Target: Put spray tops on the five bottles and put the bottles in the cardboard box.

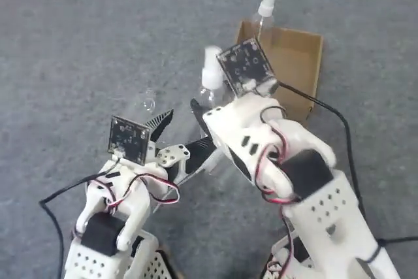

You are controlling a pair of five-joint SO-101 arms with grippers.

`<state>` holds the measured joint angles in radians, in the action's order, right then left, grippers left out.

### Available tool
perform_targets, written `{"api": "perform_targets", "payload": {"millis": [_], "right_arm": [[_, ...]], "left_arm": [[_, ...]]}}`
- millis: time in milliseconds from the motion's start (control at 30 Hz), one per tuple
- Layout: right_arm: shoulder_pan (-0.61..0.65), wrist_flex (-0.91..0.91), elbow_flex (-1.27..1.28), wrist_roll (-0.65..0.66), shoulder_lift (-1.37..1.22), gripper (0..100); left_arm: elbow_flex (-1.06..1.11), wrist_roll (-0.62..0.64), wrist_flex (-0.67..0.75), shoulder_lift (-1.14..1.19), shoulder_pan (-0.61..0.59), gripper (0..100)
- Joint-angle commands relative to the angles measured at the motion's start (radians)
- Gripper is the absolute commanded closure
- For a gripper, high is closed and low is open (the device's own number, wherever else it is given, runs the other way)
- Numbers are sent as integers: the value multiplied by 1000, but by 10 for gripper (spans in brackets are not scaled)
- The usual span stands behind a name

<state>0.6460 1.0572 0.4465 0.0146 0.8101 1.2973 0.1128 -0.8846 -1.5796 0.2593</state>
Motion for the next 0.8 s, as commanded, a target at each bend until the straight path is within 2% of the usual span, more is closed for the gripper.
{"api": "perform_targets", "payload": {"millis": [0, 167, 367, 467, 567, 767], "right_arm": [[2, 47, -61, 60, 71, 993], [-35, 36, -68, 64, 56, 993], [-335, 36, -253, 66, -105, 993], [-447, 10, -350, 64, -255, 993], [-526, -97, -400, 64, -401, 993], [-607, -297, -425, 64, -647, 993]], "left_arm": [[-4, -11, 37, -8, -17, 655], [-2, -9, 32, -8, -17, 655], [8, -8, 23, -14, -9, 665], [8, -9, 26, -14, -11, 718], [8, -9, 26, -14, -18, 773], [18, -9, 28, -15, -18, 932]]}}
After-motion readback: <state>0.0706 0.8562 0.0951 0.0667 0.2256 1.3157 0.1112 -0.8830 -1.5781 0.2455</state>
